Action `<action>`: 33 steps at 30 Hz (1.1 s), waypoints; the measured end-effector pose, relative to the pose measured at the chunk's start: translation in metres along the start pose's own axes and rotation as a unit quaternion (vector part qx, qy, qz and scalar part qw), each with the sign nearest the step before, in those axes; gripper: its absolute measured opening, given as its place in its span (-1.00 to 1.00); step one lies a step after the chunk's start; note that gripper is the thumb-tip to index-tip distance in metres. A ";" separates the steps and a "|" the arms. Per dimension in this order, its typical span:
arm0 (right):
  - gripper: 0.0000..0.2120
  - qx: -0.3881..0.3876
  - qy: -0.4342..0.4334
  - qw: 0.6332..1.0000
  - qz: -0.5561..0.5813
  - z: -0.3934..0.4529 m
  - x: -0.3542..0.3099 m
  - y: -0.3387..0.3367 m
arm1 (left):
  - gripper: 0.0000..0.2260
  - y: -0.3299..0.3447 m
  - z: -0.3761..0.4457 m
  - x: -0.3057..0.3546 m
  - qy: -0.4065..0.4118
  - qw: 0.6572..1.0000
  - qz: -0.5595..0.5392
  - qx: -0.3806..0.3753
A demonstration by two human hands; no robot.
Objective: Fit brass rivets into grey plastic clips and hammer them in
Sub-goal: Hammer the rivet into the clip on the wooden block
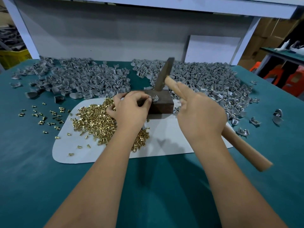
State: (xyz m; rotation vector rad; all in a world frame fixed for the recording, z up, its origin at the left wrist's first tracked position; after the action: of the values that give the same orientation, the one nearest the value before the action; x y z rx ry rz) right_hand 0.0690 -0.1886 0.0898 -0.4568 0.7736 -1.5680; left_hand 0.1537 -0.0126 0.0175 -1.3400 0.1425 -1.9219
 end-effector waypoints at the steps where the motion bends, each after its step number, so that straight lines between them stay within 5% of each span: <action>1: -0.45 0.007 0.017 1.000 0.011 0.002 0.006 0.000 | -0.91 0.000 0.000 0.000 0.000 1.000 0.001 -0.005; 14: -0.70 -0.110 0.156 0.980 0.048 -0.011 0.072 0.054 | -0.81 -0.003 -0.002 0.005 -0.051 0.989 -0.124 -0.070; 24: -0.92 -0.151 0.127 0.980 -0.005 -0.013 0.066 0.059 | -0.85 -0.009 0.000 0.006 -0.017 0.994 -0.093 -0.055; 33: -0.87 0.003 0.102 0.991 0.088 0.006 0.045 0.010 | -0.94 -0.007 0.000 -0.001 0.004 1.000 0.016 -0.017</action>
State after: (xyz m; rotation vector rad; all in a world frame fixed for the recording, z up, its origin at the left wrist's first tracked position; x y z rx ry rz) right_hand 0.0735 -0.2344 0.0801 -0.2191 0.9398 -1.4651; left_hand 0.1504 -0.0071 0.0205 -1.3442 0.1999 -1.9071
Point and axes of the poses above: each hand's wrist, its own z-axis towards the middle knuckle, its own y-axis out of the palm, x = y × z, the point moved 9 cm from there along z, towards the middle knuckle, and after that the axes turned 8 degrees about x, right-handed, at the moved point
